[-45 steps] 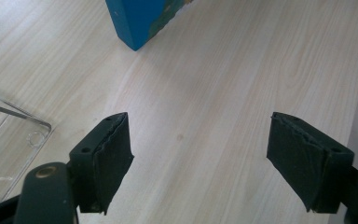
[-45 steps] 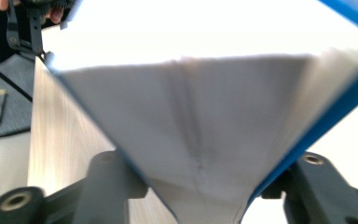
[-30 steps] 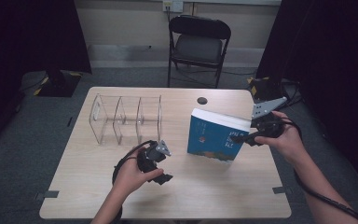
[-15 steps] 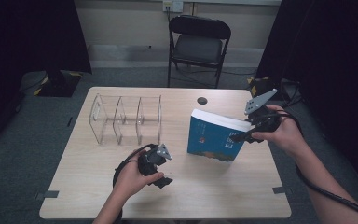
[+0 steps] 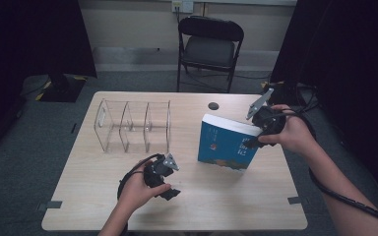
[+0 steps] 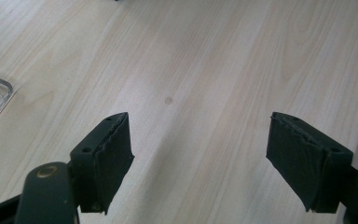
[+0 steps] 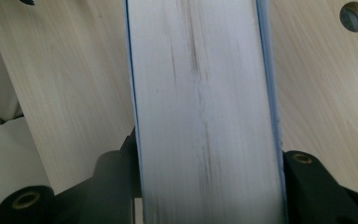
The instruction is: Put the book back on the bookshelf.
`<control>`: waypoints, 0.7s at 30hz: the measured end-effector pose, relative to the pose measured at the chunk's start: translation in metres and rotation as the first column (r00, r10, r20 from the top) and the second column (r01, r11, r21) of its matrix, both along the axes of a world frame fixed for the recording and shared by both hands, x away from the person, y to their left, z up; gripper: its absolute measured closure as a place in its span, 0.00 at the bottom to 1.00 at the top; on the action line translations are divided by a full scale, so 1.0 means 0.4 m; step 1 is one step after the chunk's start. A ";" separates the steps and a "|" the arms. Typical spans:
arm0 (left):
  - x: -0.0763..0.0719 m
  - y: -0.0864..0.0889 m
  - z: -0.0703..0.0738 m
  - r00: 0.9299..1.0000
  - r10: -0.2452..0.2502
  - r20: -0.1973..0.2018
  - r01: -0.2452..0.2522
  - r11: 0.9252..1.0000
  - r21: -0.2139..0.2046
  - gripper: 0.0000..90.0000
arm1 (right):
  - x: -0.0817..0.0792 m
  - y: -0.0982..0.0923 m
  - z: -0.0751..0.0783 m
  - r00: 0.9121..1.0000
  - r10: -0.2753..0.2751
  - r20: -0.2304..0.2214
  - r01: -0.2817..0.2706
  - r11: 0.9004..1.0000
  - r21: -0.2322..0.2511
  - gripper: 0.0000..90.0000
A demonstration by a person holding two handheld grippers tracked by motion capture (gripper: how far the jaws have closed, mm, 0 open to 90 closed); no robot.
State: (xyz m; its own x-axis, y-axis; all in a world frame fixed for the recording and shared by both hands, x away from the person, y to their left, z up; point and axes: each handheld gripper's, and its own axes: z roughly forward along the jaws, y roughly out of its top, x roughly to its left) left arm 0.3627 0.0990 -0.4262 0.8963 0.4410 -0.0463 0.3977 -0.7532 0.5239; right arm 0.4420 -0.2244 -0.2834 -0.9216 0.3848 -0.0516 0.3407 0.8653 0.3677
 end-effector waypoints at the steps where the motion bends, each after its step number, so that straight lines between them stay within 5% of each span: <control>1: 0.000 0.001 -0.001 1.000 0.002 -0.001 -0.002 1.000 -0.002 0.24 | 0.002 0.002 0.001 1.000 -0.004 -0.003 0.004 1.000 -0.008 0.60; 13: -0.005 0.016 -0.017 1.000 0.009 -0.008 -0.009 1.000 -0.007 0.24 | 0.009 0.038 -0.006 1.000 0.027 -0.016 -0.027 0.999 -0.029 0.64; 21: -0.003 0.027 -0.011 1.000 0.020 -0.005 -0.020 1.000 -0.016 0.24 | 0.005 0.045 -0.006 0.999 -0.028 -0.021 0.027 0.999 -0.048 0.63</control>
State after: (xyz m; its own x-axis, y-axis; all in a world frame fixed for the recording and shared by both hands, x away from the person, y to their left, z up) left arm 0.3613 0.1099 -0.4308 0.8871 0.4580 -0.0578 0.4150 -0.7364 0.5344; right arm 0.4439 -0.2065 -0.2857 -0.9118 0.4076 -0.0505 0.3720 0.8717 0.3189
